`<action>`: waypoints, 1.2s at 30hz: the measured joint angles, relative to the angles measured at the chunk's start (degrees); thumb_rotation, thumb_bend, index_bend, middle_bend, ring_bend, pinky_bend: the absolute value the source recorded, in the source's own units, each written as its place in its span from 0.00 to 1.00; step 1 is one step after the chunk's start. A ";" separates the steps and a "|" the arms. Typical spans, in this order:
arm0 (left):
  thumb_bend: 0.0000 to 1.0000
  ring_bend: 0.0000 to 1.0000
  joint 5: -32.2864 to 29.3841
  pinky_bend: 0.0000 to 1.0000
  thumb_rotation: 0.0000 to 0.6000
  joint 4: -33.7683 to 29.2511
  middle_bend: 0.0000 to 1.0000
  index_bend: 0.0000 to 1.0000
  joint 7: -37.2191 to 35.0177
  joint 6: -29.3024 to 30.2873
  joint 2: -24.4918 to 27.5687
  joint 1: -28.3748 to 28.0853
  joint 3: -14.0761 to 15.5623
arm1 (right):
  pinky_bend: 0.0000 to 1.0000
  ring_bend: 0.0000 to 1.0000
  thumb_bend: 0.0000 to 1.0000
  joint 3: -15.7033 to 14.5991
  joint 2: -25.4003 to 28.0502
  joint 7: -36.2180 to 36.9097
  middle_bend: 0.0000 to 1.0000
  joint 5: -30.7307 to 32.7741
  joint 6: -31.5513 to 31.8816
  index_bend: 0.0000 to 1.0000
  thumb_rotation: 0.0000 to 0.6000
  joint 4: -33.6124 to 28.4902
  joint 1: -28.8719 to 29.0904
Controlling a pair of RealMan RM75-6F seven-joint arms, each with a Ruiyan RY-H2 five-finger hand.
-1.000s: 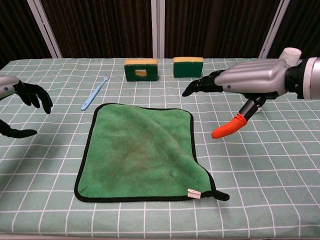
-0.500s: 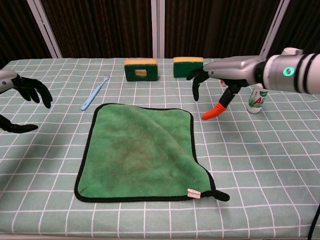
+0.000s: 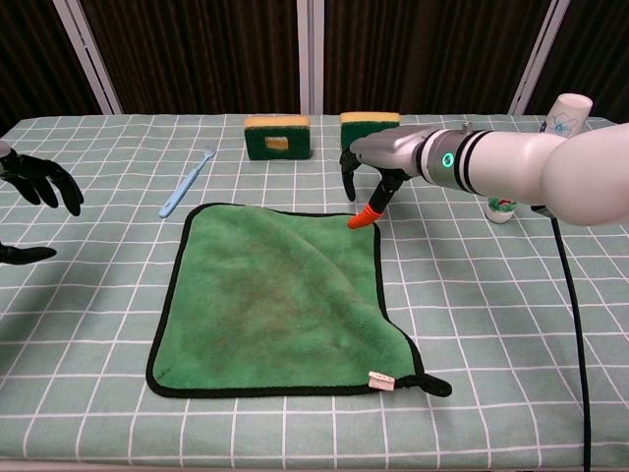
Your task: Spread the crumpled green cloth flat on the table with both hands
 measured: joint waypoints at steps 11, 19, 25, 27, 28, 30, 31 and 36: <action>0.28 0.36 -0.35 0.32 1.00 -0.06 0.40 0.47 -0.43 -0.22 0.15 0.46 0.02 | 0.00 0.00 0.19 -0.20 -3.15 -4.56 0.06 4.13 -1.65 0.39 0.65 4.05 1.48; 0.28 0.36 -0.65 0.32 1.00 0.09 0.40 0.47 -0.66 -0.40 0.25 0.56 -0.21 | 0.00 0.00 0.21 -0.80 -4.86 -6.84 0.06 5.03 -1.64 0.39 0.64 6.14 1.64; 0.28 0.36 -0.78 0.32 1.00 0.39 0.40 0.47 -0.95 -0.55 0.19 0.66 -0.27 | 0.00 0.00 0.24 -0.04 -5.76 -6.15 0.10 5.12 -1.69 0.49 0.73 6.69 1.43; 0.28 0.36 -0.76 0.32 1.00 0.48 0.40 0.47 -1.05 -0.50 0.20 0.73 -0.28 | 0.00 0.00 0.25 0.10 -5.93 -5.89 0.12 4.88 -1.56 0.53 0.78 6.81 1.29; 0.28 0.36 -0.74 0.32 1.00 0.51 0.40 0.47 -1.10 -0.47 0.20 0.77 -0.29 | 0.00 0.00 0.25 0.26 -6.05 -5.62 0.14 4.72 -1.46 0.56 0.80 6.91 1.16; 0.28 0.36 -0.70 0.32 1.00 0.56 0.40 0.47 -1.18 -0.41 0.21 0.82 -0.30 | 0.00 0.00 0.25 0.41 -6.21 -5.48 0.15 4.52 -1.29 0.59 0.84 7.16 1.01; 0.28 0.36 -0.67 0.32 1.00 0.58 0.40 0.47 -1.22 -0.39 0.23 0.83 -0.33 | 0.00 0.00 0.25 0.49 -6.30 -5.43 0.15 4.42 -1.20 0.60 0.86 7.33 0.92; 0.28 0.36 -0.49 0.32 1.00 0.62 0.40 0.47 -1.33 -0.22 0.31 0.92 -0.38 | 0.00 0.00 0.28 1.32 -6.55 -4.63 0.17 4.03 -0.67 0.64 0.95 7.62 0.62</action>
